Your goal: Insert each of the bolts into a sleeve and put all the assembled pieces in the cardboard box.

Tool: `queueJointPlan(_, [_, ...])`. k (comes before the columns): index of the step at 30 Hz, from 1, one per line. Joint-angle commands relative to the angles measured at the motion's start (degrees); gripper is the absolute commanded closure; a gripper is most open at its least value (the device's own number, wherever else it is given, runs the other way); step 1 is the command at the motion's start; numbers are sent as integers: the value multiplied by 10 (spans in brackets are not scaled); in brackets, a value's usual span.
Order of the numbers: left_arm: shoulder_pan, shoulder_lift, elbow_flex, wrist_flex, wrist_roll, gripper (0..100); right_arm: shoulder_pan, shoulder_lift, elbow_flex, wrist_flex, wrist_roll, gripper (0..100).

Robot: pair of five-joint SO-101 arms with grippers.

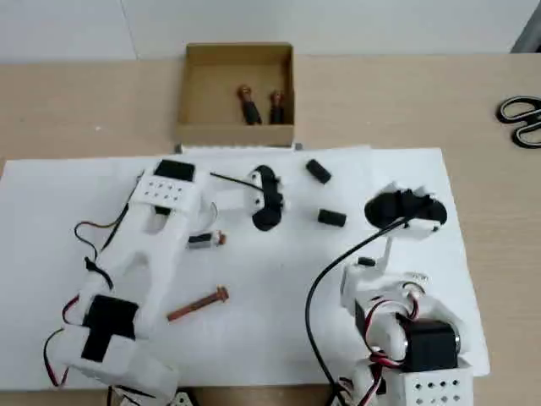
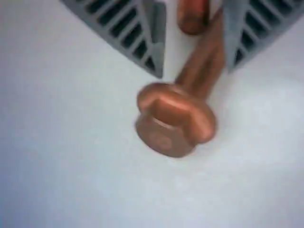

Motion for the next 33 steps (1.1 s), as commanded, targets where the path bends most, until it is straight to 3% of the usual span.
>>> queueJointPlan(1, [-2,18,-27,-12,-6,914,4,-2,-2,-12,5,996])
queueJointPlan(14, [1,105,-30,-25,-8,919,2,-2,-2,-12,6,996])
queueJointPlan(20, [9,111,-36,-20,-3,995,2,-2,-2,-13,6,996])
queueJointPlan(25, [24,109,-78,40,19,994,2,-2,-2,-14,6,996])
queueJointPlan(33, [32,76,-251,170,60,994,1,-3,-6,-15,4,996])
